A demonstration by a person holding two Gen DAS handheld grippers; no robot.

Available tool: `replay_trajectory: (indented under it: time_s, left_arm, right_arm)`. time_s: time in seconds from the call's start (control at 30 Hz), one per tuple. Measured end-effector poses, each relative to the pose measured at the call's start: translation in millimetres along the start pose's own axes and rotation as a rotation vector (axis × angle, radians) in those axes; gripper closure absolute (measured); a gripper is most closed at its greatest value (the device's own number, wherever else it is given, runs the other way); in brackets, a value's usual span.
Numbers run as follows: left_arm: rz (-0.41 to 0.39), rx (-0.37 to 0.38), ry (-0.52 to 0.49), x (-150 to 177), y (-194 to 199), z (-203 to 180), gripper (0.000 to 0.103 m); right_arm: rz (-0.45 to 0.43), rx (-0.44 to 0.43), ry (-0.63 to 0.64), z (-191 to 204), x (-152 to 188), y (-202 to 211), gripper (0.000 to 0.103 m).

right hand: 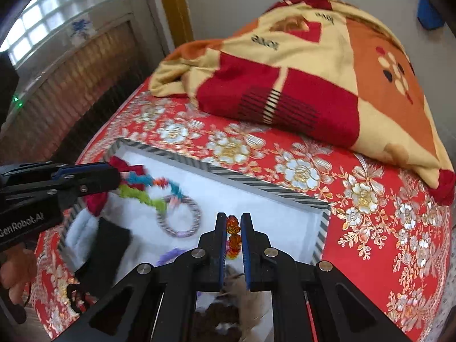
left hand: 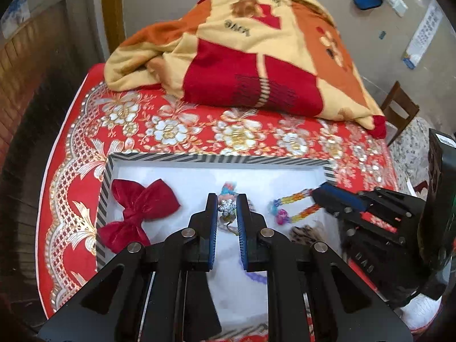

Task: Organize jewelry
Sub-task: 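Lower both bead bracelets into the white tray and open both grippers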

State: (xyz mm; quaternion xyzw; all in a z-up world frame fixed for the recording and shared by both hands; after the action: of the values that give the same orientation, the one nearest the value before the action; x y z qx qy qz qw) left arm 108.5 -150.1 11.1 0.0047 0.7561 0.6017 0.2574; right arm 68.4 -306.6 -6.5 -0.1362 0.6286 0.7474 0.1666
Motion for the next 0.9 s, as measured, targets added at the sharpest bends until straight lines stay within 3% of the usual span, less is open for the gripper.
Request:
replay_trajectory:
  time_s: [0.17, 0.4, 0.63, 0.67, 0.7, 0.77, 0.9]
  left_arm:
    - [0.046, -0.027, 0.051, 4, -20, 23, 0.091]
    - [0.091, -0.074, 0.099, 20, -36, 51, 0.091]
    - [0.086, -0.086, 0.120, 25, -39, 53, 0.089]
    - [0.089, -0.082, 0.126, 26, -39, 53, 0.085]
    - [0.094, -0.082, 0.130, 27, -39, 52, 0.075]
    - [0.093, -0.075, 0.130, 29, -38, 51, 0.061]
    - [0.081, -0.086, 0.118, 33, -31, 47, 0.052]
  right_arm:
    - [0.036, 0.042, -0.054, -30, 5, -20, 0.094]
    - [0.071, 0.070, -0.068, -41, 13, -37, 0.094]
    - [0.067, 0.041, -0.092, -39, 16, -36, 0.089]
    - [0.062, 0.040, -0.090, -38, 15, -35, 0.078]
    - [0.054, 0.035, -0.092, -37, 15, -32, 0.065]
    - [0.040, 0.023, -0.103, -36, 17, -26, 0.064]
    - [0.010, 0.011, -0.109, -30, 22, -10, 0.064]
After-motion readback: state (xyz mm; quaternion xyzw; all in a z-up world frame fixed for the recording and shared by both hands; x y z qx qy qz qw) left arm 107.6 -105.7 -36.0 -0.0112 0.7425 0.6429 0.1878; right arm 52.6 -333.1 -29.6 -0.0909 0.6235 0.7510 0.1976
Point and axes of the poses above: each gripper's, at about its wrist camera, not at the fingertips, and y roughly against the way its jaws point, z to its left, x to its underside, the point moved 1 cm from there along -y, roughly the way its jaws point, and after that the axes turned 5 degrees about -x, right-handed, at the moved point
